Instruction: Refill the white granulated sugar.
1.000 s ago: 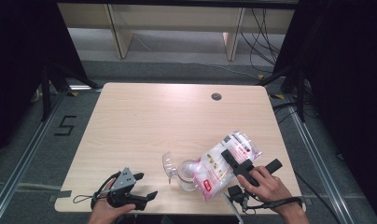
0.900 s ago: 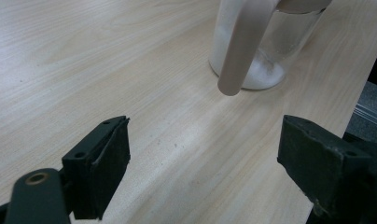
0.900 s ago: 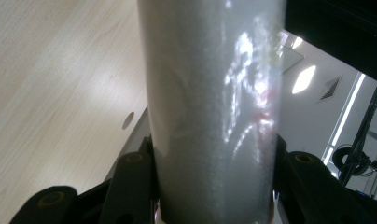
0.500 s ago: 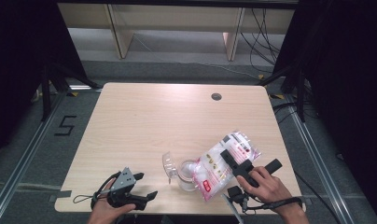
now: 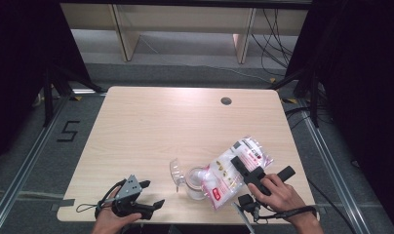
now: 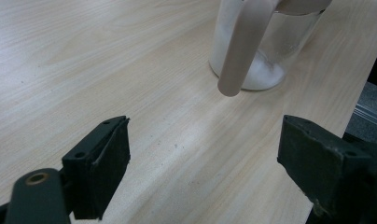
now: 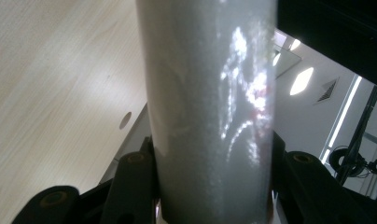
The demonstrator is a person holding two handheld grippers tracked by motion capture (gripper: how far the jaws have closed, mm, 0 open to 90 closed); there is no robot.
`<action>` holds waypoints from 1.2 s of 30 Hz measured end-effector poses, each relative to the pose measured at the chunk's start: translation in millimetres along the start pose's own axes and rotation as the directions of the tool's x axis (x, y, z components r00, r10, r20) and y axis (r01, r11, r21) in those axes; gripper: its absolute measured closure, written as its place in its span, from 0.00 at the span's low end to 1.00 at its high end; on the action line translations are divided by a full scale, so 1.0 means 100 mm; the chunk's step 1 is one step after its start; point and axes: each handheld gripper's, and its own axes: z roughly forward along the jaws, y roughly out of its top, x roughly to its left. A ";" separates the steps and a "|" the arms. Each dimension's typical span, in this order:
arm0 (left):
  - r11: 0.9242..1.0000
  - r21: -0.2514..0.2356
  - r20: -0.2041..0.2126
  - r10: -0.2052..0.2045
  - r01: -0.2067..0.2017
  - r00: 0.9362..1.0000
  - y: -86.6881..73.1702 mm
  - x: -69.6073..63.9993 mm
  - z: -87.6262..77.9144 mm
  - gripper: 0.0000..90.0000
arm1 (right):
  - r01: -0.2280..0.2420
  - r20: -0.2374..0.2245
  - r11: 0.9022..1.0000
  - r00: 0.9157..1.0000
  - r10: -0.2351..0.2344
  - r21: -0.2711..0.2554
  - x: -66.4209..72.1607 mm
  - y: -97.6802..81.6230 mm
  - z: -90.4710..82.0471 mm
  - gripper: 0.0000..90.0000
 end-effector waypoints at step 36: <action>1.000 0.011 0.000 0.026 -0.026 1.000 0.00 0.02 0.00 0.18 | -0.004 0.004 1.000 1.000 0.004 0.005 0.00 0.01 -0.01 0.72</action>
